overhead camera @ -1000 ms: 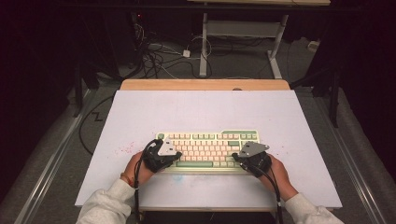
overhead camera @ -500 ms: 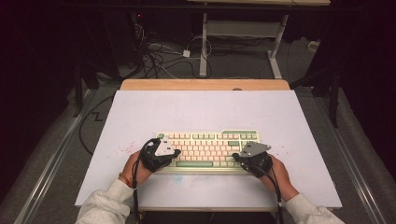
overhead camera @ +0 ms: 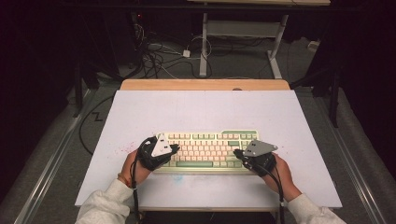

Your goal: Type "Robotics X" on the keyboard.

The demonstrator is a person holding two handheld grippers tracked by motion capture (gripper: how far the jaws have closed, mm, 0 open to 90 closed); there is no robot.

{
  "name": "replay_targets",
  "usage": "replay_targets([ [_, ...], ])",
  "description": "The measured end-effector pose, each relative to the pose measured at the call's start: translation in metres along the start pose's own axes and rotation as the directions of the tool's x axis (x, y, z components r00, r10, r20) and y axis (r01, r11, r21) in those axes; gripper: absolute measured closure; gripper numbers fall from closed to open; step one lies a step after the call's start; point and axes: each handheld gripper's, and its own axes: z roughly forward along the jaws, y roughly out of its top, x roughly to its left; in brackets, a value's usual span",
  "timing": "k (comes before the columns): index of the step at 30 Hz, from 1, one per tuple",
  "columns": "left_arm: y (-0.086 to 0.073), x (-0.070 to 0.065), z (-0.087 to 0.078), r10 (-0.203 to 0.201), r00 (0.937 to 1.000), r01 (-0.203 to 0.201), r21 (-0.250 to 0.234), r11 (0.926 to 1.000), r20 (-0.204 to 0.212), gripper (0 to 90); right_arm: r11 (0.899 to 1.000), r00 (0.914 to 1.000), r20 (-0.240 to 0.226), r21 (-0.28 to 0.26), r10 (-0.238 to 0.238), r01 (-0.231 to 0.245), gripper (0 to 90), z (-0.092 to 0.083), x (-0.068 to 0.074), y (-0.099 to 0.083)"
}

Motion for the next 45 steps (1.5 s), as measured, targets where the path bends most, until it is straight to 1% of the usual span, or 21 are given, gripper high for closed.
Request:
replay_targets([
  [1,0.000,0.000,-0.001,0.005,1.0000,-0.005,-0.005,1.0000,-0.006,83.2,1.000,1.0000,0.009,-0.007,0.001,-0.001,85.0,-0.001,0.000,0.000],
  [4,0.001,-0.001,-0.001,0.018,0.9997,-0.018,-0.014,0.9997,-0.014,75.2,1.000,0.9997,0.024,-0.023,0.001,0.000,80.5,-0.002,-0.001,0.001],
  [5,0.001,-0.002,-0.002,0.019,0.9997,-0.020,-0.018,0.9996,-0.017,74.8,1.000,0.9995,0.029,-0.030,0.008,-0.007,79.3,-0.003,-0.001,0.001],
  [6,0.002,-0.002,-0.002,0.024,0.9994,-0.024,-0.019,0.9995,-0.025,69.5,0.999,0.9995,0.027,-0.034,0.014,-0.013,76.7,-0.003,-0.002,0.001],
  [12,0.002,-0.002,-0.002,0.016,0.9979,-0.018,-0.033,0.9993,-0.062,51.6,0.998,0.9984,0.052,-0.053,0.023,-0.020,65.8,-0.004,-0.002,0.001],
  [15,0.002,-0.002,-0.001,0.012,0.9970,-0.014,-0.028,0.9995,-0.076,45.4,0.998,0.9980,0.058,-0.060,0.024,-0.021,55.1,-0.004,-0.002,0.001],
  [17,0.001,-0.002,0.000,0.009,0.9973,-0.011,-0.025,0.9996,-0.072,41.9,0.998,0.9978,0.060,-0.064,0.028,-0.025,48.5,-0.004,-0.003,0.001],
  [20,0.002,-0.002,0.002,0.013,0.9974,-0.014,-0.016,0.9998,-0.071,39.9,0.997,0.9978,0.053,-0.074,0.040,-0.036,37.7,-0.002,-0.004,0.000],
  [21,0.002,-0.003,0.002,0.006,0.9964,-0.007,-0.018,0.9998,-0.084,35.4,0.997,0.9980,0.048,-0.071,0.040,-0.037,35.3,-0.001,-0.004,0.000],
  [22,0.002,-0.004,0.003,0.006,0.9964,-0.008,-0.017,0.9998,-0.084,33.3,0.997,0.9980,0.049,-0.071,0.040,-0.037,32.6,-0.001,-0.004,0.000],
  [24,0.002,-0.004,0.004,0.008,0.9971,-0.010,-0.016,0.9998,-0.075,33.2,0.996,0.9972,0.060,-0.079,0.044,-0.039,28.4,0.000,-0.003,-0.001],
  [25,0.002,-0.005,0.005,0.010,0.9965,-0.011,-0.014,0.9998,-0.083,31.2,0.996,0.9968,0.064,-0.084,0.048,-0.043,26.4,0.000,-0.004,-0.001],
  [26,0.002,-0.006,0.006,0.010,0.9952,-0.011,-0.011,0.9999,-0.097,25.7,0.995,0.9965,0.067,-0.087,0.050,-0.044,24.0,0.000,-0.004,-0.001],
  [28,0.002,-0.007,0.007,0.007,0.9943,-0.009,-0.016,0.9998,-0.106,18.4,0.993,0.9949,0.079,-0.102,0.064,-0.056,20.9,0.000,-0.004,-0.001],
  [30,0.003,-0.008,0.007,0.010,0.9937,-0.012,-0.013,0.9998,-0.112,17.2,0.992,0.9937,0.083,-0.107,0.076,-0.067,17.5,0.000,-0.005,-0.001],
  [32,0.003,-0.008,0.007,0.011,0.9940,-0.013,-0.017,0.9998,-0.108,17.2,0.991,0.9939,0.078,-0.113,0.078,-0.069,17.0,0.000,-0.006,-0.001],
  [34,0.003,-0.008,0.007,0.011,0.9925,-0.014,-0.023,0.9996,-0.122,17.2,0.990,0.9932,0.083,-0.118,0.082,-0.072,16.7,-0.001,-0.005,0.000],
  [35,0.004,-0.009,0.006,0.011,0.9919,-0.014,-0.027,0.9995,-0.127,17.2,0.991,0.9936,0.079,-0.116,0.081,-0.072,15.7,-0.001,-0.005,0.000],
  [37,0.004,-0.009,0.005,0.013,0.9927,-0.018,-0.038,0.9991,-0.120,17.2,0.991,0.9943,0.080,-0.118,0.071,-0.062,15.9,-0.001,-0.005,0.000],
  [42,0.005,-0.010,0.002,0.016,0.9901,-0.023,-0.047,0.9986,-0.140,17.2,0.989,0.9947,0.081,-0.139,0.064,-0.052,16.0,-0.005,-0.005,0.002],
  [45,0.006,-0.011,0.000,0.027,0.9881,-0.035,-0.050,0.9982,-0.151,17.2,0.989,0.9949,0.082,-0.142,0.059,-0.047,16.3,-0.007,-0.004,0.003],
])
